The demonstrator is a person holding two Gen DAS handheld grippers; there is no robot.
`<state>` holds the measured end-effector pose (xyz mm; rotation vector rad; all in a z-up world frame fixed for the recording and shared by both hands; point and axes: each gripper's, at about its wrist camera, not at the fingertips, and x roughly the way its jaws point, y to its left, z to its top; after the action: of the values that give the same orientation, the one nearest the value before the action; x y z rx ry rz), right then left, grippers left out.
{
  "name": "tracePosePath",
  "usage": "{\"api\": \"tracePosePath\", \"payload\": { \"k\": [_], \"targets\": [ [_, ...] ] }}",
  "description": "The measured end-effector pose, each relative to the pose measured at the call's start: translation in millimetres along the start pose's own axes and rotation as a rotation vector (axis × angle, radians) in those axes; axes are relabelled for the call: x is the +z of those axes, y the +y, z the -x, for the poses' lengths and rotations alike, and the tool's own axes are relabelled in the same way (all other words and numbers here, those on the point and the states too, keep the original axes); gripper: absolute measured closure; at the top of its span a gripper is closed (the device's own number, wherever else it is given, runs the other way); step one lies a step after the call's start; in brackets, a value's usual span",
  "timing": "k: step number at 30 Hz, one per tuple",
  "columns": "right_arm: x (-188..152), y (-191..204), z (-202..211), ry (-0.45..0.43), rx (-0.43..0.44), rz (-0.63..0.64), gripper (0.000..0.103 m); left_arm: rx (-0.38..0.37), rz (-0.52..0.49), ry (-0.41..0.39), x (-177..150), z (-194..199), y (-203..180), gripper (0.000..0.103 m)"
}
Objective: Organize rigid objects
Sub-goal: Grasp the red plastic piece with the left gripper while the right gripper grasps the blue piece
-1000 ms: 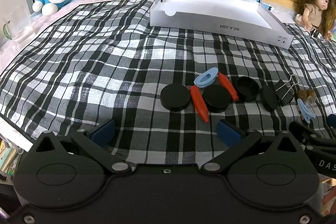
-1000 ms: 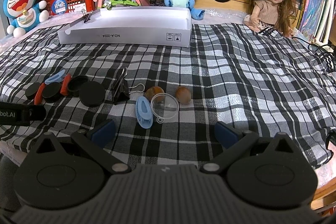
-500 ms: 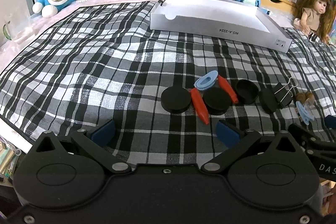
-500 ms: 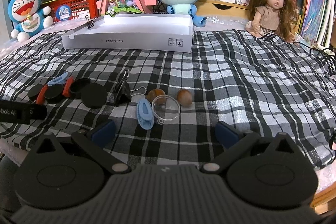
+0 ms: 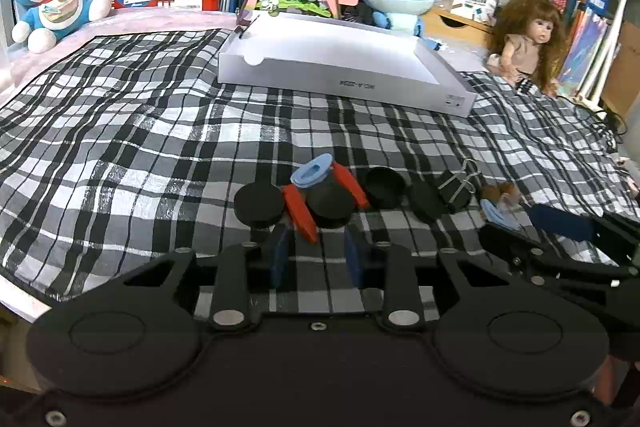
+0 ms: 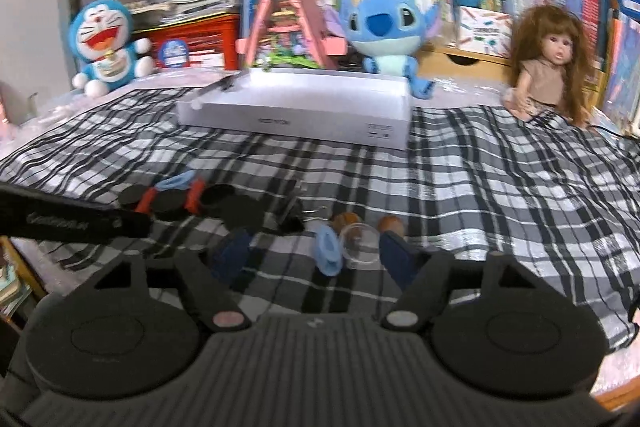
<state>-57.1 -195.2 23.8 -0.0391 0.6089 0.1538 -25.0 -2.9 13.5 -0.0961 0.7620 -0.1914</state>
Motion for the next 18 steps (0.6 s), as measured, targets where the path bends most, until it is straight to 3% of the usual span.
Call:
{"api": "tracePosePath", "payload": {
  "k": [4, 8, 9, 11, 13, 18],
  "targets": [
    [-0.9, -0.5, -7.5, 0.035, -0.016, -0.007, 0.049, 0.006, 0.023, 0.005, 3.4, -8.6, 2.1, 0.075],
    [-2.2, -2.5, -14.0, 0.054, -0.020, -0.021, 0.059, 0.026, 0.008, -0.006, 6.2, -18.8, 1.9, 0.075],
    [-1.6, -2.7, -15.7, 0.055, -0.021, -0.022, 0.062, 0.028, 0.006, -0.009, 7.0, -20.6, 1.7, 0.076],
    [-0.7, -2.9, -18.0, 0.055, -0.018, -0.025, 0.073, 0.040, 0.004, -0.015, 8.0, -22.9, 1.0, 0.090],
    [0.9, -1.1, -18.9, 0.053, -0.020, -0.022, 0.083, 0.035, 0.004, -0.019, 7.9, -21.1, 1.0, 0.094],
    [2.0, 5.6, -12.7, 0.036, -0.002, 0.003, 0.084, 0.022, -0.032, -0.040, 5.6, -11.3, -2.7, 0.094]
  ]
}}
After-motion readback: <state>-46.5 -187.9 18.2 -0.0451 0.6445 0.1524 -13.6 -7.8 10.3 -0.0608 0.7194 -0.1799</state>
